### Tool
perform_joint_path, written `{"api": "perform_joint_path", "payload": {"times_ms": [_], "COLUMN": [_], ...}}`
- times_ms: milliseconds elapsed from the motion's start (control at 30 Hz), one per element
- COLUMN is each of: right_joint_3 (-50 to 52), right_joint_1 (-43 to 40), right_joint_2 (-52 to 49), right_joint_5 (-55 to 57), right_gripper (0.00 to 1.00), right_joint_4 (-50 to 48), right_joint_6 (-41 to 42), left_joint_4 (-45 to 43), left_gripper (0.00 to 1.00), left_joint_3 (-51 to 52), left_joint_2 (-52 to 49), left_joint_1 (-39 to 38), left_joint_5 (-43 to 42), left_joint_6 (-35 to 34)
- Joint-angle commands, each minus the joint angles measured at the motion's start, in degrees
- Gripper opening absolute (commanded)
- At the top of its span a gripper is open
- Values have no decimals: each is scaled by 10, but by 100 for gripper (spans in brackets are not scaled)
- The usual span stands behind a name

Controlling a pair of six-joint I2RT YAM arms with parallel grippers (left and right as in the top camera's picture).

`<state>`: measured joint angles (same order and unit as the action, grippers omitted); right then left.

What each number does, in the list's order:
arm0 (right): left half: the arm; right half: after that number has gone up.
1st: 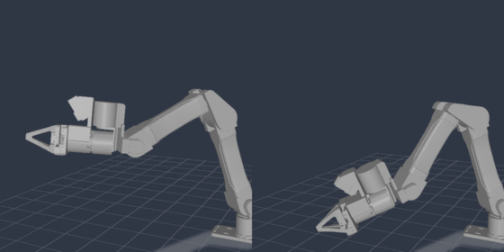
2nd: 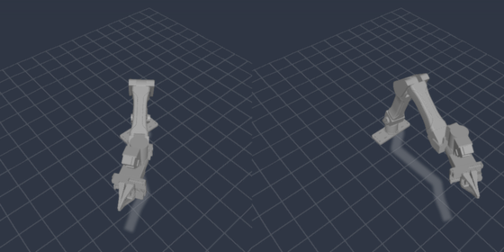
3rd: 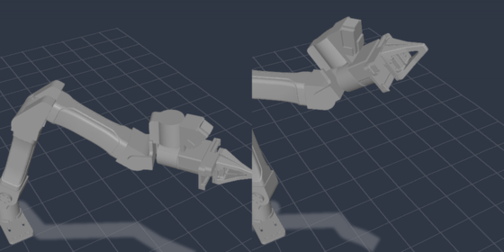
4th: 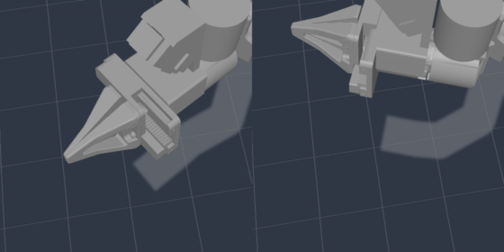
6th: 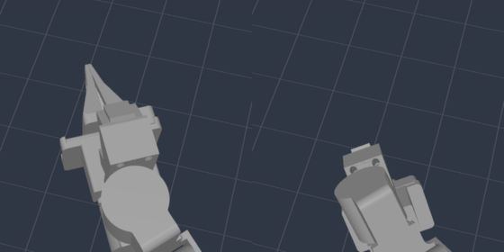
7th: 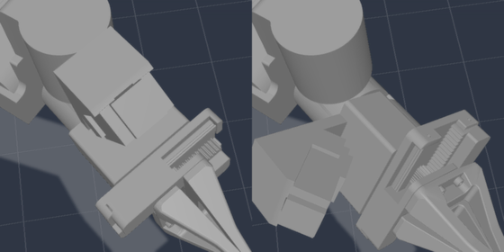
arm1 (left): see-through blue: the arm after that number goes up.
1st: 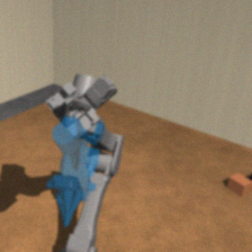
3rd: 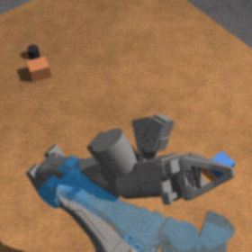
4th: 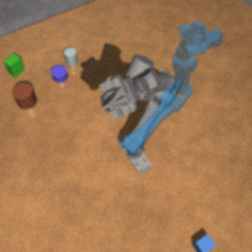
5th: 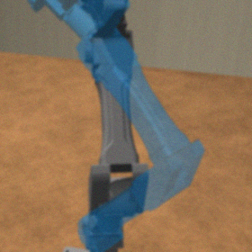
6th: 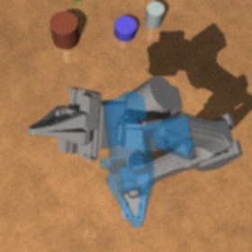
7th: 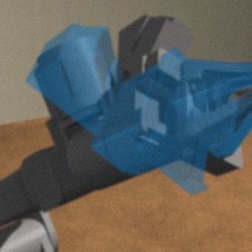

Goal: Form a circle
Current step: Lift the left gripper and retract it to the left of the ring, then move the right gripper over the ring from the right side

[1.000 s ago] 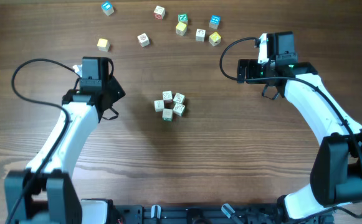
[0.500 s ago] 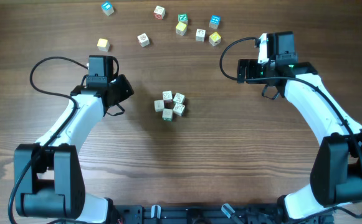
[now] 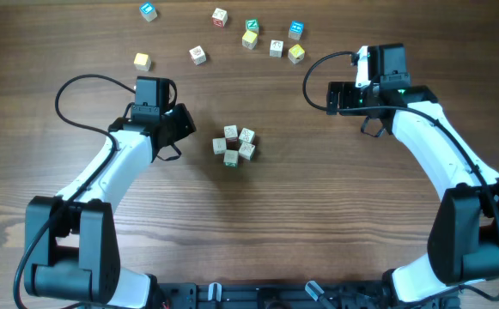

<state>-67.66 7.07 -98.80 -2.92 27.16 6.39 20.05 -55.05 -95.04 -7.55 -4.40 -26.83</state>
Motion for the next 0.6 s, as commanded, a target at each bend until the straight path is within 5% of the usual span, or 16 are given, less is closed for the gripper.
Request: {"api": "perform_joint_path", "payload": {"times_ms": [0, 167, 300, 367, 400, 467, 567], "right_joint_3": [0, 0, 0, 0, 0, 0, 0], "right_joint_1": [1, 1, 1, 9, 22, 47, 87], "right_joint_2": [4, 4, 4, 4, 4, 2, -8], "right_joint_5": [0, -5, -150, -210, -209, -209, -202], "right_gripper": [100, 100, 95, 44, 26, 7, 10], "right_joint_4": [-1, -14, -45, -69, -68, -57, -31], "right_joint_6": [2, 9, 108, 148, 148, 146, 145], "left_joint_4": [-6, -5, -6, -6, -6, -8, -8], "left_gripper": [4, 4, 4, 4, 4, 4, 4], "left_joint_3": [-3, -3, -3, -3, -3, -3, -3], "left_joint_2": [-8, -8, -8, -8, -8, -8, -8], "left_joint_1": [-1, -1, -1, -1, -1, -1, -1], "left_joint_5": [2, 2, 2, 2, 2, 2, 2], "left_joint_6": [11, 11, 11, 11, 11, 11, 11]}}
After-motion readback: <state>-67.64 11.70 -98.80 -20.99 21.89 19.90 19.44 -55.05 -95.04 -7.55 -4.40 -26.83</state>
